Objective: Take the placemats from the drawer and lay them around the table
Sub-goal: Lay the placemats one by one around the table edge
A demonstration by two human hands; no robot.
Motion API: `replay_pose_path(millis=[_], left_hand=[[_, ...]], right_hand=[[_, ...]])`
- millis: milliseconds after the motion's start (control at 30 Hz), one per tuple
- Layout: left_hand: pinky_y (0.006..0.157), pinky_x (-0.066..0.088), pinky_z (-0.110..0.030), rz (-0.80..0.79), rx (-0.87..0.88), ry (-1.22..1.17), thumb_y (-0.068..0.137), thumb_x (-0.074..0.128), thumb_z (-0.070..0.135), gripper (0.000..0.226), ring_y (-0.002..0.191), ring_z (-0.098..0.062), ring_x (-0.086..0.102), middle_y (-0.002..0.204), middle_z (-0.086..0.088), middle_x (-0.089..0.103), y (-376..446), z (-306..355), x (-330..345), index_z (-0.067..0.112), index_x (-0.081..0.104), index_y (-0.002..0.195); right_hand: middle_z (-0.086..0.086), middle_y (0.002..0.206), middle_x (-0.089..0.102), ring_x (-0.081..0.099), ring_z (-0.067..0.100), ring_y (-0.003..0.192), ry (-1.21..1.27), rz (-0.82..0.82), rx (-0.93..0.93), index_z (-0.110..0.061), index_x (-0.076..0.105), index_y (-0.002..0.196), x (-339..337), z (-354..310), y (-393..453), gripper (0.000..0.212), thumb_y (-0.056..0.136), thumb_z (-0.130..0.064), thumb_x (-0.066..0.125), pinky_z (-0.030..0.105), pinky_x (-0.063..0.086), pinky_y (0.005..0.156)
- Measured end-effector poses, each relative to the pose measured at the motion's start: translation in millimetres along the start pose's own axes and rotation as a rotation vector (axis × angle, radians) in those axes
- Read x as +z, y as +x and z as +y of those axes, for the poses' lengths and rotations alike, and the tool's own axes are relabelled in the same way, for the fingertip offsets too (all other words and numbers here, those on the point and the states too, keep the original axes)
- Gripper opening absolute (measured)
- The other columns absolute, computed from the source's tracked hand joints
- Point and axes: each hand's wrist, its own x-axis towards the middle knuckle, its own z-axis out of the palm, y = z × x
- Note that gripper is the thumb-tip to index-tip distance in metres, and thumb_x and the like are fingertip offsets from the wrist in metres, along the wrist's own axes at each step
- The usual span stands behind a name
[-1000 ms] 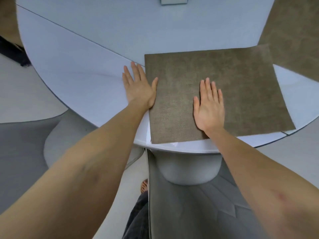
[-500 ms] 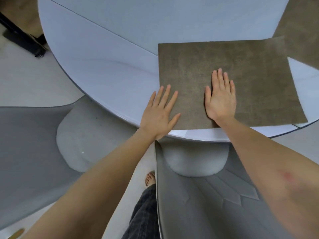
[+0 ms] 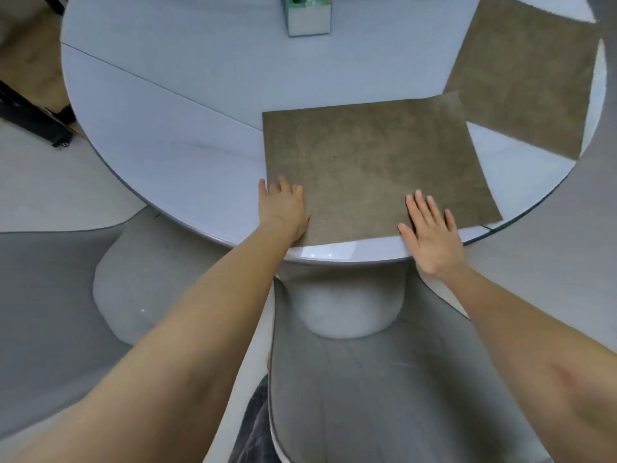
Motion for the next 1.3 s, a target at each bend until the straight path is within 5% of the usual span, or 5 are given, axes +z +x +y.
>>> replay_pose_path(millis=[133, 333, 600, 767, 1300], left_hand=[[0.104, 0.036, -0.042, -0.167, -0.102, -0.050, 0.094, 0.044, 0.030, 0.048, 0.127, -0.031, 0.049, 0.140, -0.012, 0.047, -12.9, 22.5, -27.3, 0.014, 0.044, 0.139], [0.096, 0.044, -0.039, -0.160, -0.006, -0.007, 0.097, 0.046, 0.038, 0.045, 0.122, -0.030, 0.054, 0.137, -0.009, 0.053, -46.4, 119.3, -98.9, 0.014, 0.051, 0.135], [0.090, 0.043, -0.038, -0.001, 0.193, -0.111, 0.097, 0.044, 0.044, 0.043, 0.118, -0.028, 0.054, 0.133, -0.004, 0.055, -61.2, 325.8, -212.2, 0.018, 0.054, 0.130], [0.085, 0.047, -0.035, 0.106, 0.274, -0.172, 0.094, 0.046, 0.046, 0.035, 0.103, -0.027, 0.058, 0.115, -0.003, 0.062, -36.4, 392.0, -284.7, 0.021, 0.061, 0.111], [0.098, 0.042, -0.038, 0.184, 0.052, -0.341, 0.098, 0.046, 0.038, 0.048, 0.129, -0.025, 0.046, 0.142, -0.005, 0.048, 216.9, 374.9, -388.2, 0.015, 0.044, 0.141]], right_hand=[[-0.001, 0.161, -0.004, 0.000, 0.016, 0.149, 0.055, -0.109, 0.113, -0.020, 0.005, 0.153, -15.9, 36.1, -21.2, 0.059, 0.101, -0.039, 0.027, 0.043, 0.004, 0.119], [0.016, 0.120, 0.062, 0.057, 0.035, 0.111, 0.222, -0.092, 0.185, -0.009, 0.062, 0.109, -74.5, 125.7, -43.0, 0.032, 0.096, -0.032, 0.043, 0.038, 0.047, 0.088], [0.015, 0.102, 0.067, 0.060, 0.035, 0.095, 0.193, 0.053, 0.027, -0.008, 0.066, 0.092, -204.2, 296.0, -54.2, 0.029, 0.093, -0.029, 0.045, 0.033, 0.044, 0.072], [0.010, 0.076, 0.056, 0.052, 0.030, 0.074, 0.202, 0.154, 0.010, -0.015, 0.044, 0.060, -267.1, 355.7, -32.6, 0.033, 0.092, -0.023, 0.043, 0.029, 0.035, 0.059], [0.012, 0.091, 0.066, 0.062, 0.035, 0.087, 0.058, 0.138, -0.105, -0.007, 0.065, 0.085, -357.5, 419.3, 268.7, 0.025, 0.086, -0.018, 0.042, 0.040, 0.053, 0.075]])
